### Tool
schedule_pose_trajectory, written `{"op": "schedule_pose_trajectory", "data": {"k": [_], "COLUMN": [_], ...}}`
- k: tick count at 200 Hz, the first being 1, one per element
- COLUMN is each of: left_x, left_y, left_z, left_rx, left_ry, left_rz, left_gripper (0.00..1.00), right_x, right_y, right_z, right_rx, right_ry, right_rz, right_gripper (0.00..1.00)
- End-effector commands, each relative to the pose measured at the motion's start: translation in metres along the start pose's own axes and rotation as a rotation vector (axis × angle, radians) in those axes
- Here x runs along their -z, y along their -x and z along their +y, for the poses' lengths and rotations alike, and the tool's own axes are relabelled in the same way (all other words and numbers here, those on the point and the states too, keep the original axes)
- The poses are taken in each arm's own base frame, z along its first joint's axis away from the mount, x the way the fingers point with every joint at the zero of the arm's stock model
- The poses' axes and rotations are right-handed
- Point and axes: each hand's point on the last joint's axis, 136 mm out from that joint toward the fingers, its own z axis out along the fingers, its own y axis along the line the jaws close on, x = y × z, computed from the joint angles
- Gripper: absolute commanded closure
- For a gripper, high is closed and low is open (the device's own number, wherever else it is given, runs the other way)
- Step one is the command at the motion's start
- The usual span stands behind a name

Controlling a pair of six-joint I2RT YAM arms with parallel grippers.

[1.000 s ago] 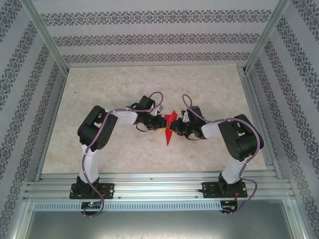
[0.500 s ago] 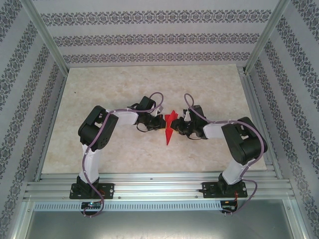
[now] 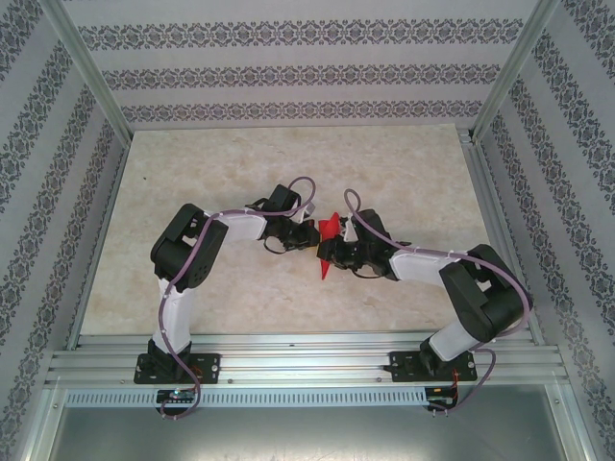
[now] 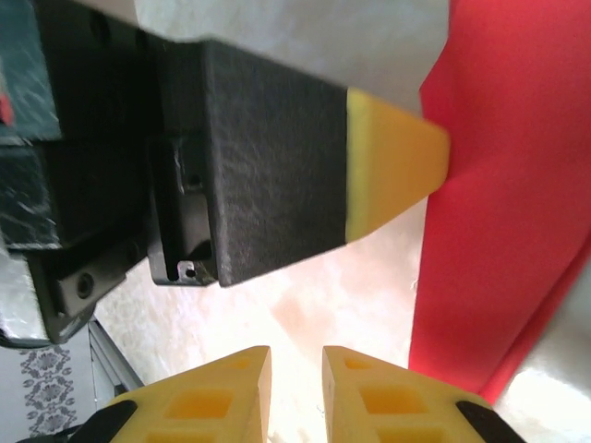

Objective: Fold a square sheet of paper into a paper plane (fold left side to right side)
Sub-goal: Fold the wing for the fifth time at the center of the table.

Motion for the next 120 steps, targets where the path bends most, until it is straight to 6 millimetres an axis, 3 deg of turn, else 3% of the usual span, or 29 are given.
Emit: {"op": "schedule_pose_trajectory", "data": {"k": [1,120], "left_x": [-0.004,-0.009], "left_y": [0.007,0.010], "left_z": [-0.012,-0.006], "left_rx": [-0.055,-0.043], "left_ry": [-0.026,-0.008], "left_rz": [-0.013,-0.011], "left_gripper": [0.99,0.99], "right_x": [-0.008,-0.021], "right_y": [-0.006,-0.017], "right_z": [-0.008,-0.023], "right_rx": [-0.020,-0.040], "right_ry": [-0.025,-0.053], "right_rz": [0.005,0.031], "right_gripper": [0.78,0.79]}}
